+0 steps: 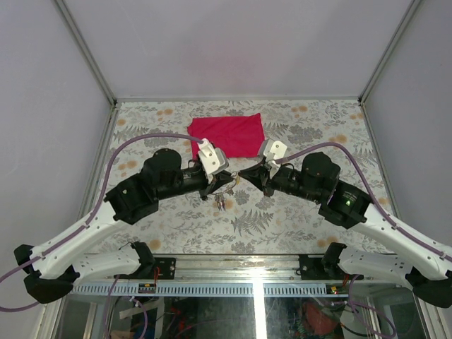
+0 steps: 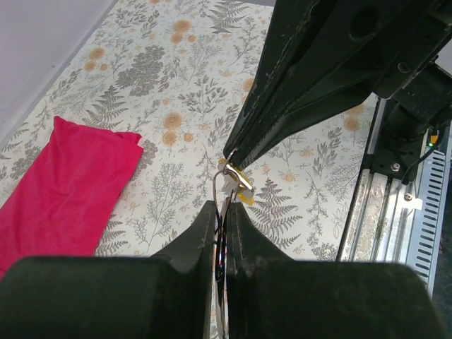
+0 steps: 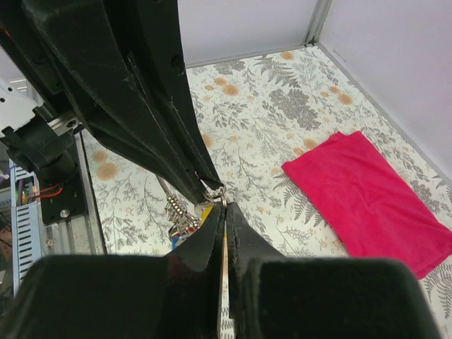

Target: Put the keys on the keyring

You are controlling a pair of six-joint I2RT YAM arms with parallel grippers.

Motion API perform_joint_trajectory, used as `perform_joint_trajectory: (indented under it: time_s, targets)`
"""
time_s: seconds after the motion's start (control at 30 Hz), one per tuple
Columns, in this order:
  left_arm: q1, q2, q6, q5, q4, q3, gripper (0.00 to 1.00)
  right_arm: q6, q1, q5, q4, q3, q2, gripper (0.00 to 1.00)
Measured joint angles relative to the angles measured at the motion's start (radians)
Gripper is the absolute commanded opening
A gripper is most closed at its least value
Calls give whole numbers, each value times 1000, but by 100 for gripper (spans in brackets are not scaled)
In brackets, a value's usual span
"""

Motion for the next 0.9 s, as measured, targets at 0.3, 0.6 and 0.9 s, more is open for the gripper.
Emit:
perform_joint_trajectory:
  time_s: [0.3,0.6,0.9]
  targets:
    - [1,23,22,71,-18,26,0,-28,0,9,-64,34,3,11]
    - [0,31,26,139,-58,29,0,-43,-1,70,-72,35,27,36]
    - [0,31,19,135,-60,29,0,-57,-1,113,-73,23,3,45]
